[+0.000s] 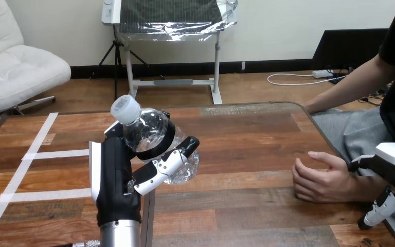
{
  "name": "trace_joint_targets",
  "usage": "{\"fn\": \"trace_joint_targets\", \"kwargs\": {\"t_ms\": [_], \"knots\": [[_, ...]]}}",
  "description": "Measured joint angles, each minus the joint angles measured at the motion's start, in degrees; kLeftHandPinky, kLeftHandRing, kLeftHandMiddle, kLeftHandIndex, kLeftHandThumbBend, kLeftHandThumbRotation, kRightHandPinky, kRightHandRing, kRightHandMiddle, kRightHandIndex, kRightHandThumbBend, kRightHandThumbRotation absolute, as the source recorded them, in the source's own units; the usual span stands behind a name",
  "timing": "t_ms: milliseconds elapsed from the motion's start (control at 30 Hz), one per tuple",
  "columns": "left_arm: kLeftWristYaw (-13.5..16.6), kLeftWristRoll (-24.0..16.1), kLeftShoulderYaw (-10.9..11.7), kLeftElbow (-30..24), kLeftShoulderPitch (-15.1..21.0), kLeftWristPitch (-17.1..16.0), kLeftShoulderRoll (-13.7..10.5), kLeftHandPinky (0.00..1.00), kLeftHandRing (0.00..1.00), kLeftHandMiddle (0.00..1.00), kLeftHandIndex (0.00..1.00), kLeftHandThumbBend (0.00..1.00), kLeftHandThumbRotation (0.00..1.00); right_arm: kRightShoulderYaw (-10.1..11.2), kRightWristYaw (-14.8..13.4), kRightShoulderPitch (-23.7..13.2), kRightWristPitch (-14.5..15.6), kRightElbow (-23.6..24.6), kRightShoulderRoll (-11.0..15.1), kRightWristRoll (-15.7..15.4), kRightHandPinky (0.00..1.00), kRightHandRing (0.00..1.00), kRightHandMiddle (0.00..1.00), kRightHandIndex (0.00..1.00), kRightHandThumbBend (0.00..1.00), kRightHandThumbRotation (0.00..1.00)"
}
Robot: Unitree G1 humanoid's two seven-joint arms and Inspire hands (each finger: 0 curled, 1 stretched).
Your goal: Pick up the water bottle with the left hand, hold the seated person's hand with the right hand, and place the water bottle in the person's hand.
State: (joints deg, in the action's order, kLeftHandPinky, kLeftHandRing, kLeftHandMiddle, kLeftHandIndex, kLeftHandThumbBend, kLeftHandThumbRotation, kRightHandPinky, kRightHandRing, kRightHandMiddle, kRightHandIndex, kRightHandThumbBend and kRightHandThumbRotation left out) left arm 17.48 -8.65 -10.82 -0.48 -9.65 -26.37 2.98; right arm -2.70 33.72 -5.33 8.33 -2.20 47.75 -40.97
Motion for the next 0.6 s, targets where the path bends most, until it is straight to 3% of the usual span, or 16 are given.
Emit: {"fn": "trace_joint_targets", "kwargs": {"t_ms": [600], "knots": [[-0.07,0.18,0.08,-0.31,-0.57,0.0,-0.02,0.39,0.42,0.46,0.5,0.61,0.0,-5.22,-2.98,-5.87,-3.9,-10.03,-0.02,-1.93,0.85,0.89,0.9,0.85,0.77,0.0]]}}
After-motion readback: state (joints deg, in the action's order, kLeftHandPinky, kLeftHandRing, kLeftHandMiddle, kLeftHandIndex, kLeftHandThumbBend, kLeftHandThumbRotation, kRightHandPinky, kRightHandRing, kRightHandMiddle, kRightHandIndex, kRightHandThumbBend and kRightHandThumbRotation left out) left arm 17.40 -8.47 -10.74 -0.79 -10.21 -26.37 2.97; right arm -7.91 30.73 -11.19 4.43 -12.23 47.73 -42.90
